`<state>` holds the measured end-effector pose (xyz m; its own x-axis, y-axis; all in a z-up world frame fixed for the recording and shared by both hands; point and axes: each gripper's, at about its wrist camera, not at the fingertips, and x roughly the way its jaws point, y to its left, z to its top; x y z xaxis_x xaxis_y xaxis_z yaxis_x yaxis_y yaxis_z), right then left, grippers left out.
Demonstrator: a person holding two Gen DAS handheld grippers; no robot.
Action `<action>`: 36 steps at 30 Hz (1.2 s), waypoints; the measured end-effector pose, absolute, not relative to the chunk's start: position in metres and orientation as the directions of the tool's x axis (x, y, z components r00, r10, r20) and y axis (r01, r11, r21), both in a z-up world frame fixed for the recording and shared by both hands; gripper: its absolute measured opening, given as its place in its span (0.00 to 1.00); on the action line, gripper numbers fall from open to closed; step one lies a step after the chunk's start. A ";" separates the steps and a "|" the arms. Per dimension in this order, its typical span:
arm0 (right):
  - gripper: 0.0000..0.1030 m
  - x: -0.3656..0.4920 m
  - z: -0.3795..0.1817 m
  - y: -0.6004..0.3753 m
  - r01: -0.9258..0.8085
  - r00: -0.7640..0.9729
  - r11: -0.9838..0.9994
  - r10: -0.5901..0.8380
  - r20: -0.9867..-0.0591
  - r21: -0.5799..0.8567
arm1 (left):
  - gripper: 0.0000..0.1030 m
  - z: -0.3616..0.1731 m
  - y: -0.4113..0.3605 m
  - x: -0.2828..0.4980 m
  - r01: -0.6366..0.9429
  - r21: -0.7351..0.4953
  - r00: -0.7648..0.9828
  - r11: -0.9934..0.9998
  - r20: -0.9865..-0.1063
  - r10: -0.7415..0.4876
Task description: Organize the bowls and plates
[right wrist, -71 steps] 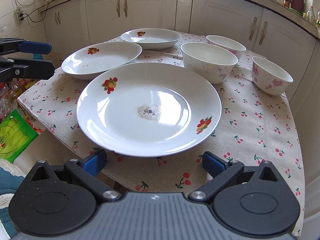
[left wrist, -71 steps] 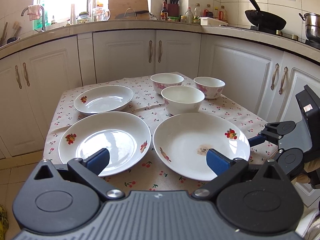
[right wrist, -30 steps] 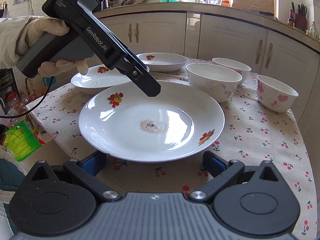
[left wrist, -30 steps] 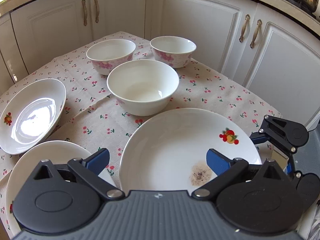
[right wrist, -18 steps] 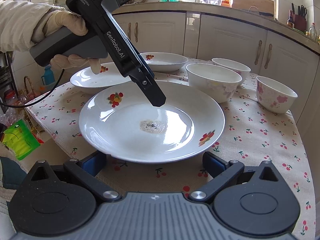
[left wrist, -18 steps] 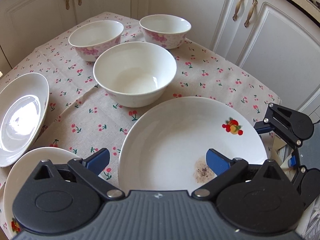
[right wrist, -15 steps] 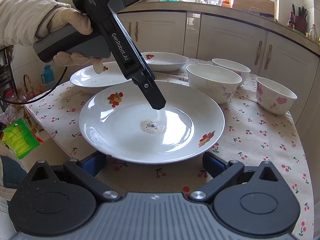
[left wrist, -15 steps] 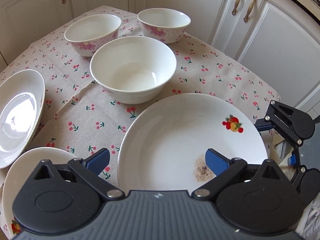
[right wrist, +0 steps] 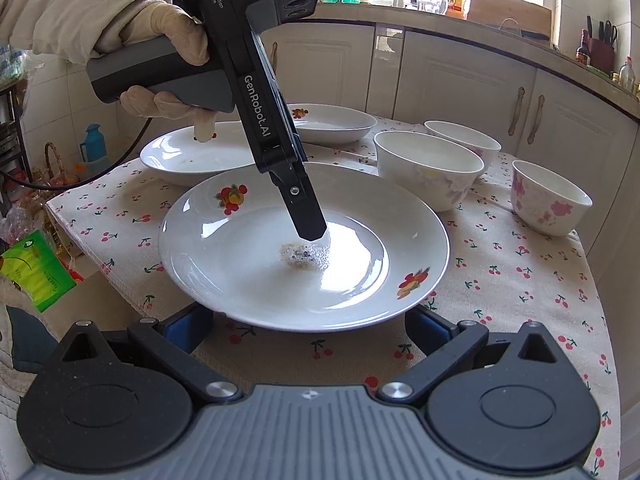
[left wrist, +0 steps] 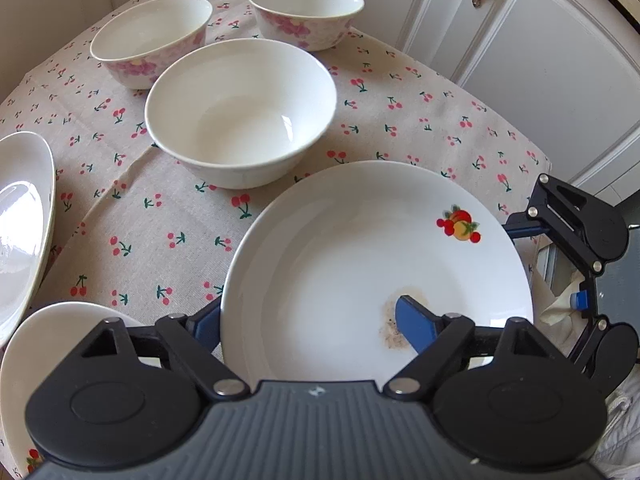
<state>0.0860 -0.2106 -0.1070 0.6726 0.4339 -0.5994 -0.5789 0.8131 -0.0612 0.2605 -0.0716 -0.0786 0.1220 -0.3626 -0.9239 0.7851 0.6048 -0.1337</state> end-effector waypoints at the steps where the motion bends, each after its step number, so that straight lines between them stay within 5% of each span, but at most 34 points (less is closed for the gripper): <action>1: 1.00 0.086 -0.107 -0.210 -0.580 0.672 0.812 0.434 -0.600 -0.062 | 0.84 -0.079 -0.072 0.261 0.787 -0.137 0.116 0.601 -0.925 -0.362; 36: 1.00 0.094 -0.080 -0.213 -0.598 0.619 0.801 0.450 -0.644 -0.015 | 0.83 -0.062 -0.062 0.257 0.790 -0.181 0.096 0.586 -0.907 -0.409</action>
<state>0.0937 -0.2127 -0.0803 0.6187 0.4502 -0.6439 -0.5982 0.8012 -0.0146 0.2573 -0.0615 -0.0616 0.0958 -0.4094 -0.9073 0.7897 0.5862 -0.1811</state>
